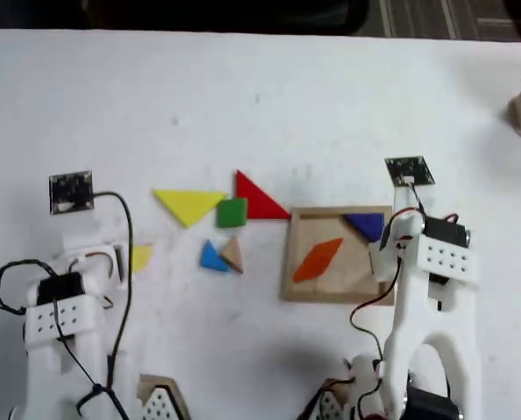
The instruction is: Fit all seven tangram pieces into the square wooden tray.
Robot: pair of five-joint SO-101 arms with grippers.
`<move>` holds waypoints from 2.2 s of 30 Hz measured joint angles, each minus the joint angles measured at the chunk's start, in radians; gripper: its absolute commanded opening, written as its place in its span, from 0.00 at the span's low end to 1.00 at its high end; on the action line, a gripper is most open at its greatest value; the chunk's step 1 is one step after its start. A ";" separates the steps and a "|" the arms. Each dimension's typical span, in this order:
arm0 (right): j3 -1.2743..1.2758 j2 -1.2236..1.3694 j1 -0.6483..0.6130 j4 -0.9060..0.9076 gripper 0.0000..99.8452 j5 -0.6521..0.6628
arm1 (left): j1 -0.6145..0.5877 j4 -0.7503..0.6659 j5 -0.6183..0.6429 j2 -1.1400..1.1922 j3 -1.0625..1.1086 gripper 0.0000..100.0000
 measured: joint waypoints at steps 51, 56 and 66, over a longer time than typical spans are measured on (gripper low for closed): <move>-0.032 0.302 -0.371 -0.238 0.02 -0.290 | -0.054 -0.043 -0.008 0.000 0.023 0.35; -0.028 0.077 -0.361 -0.147 0.02 -0.284 | -0.054 -0.043 -0.008 0.000 0.023 0.35; 0.149 -0.044 -0.290 -0.137 0.02 -0.227 | -0.054 -0.043 -0.008 0.000 0.023 0.35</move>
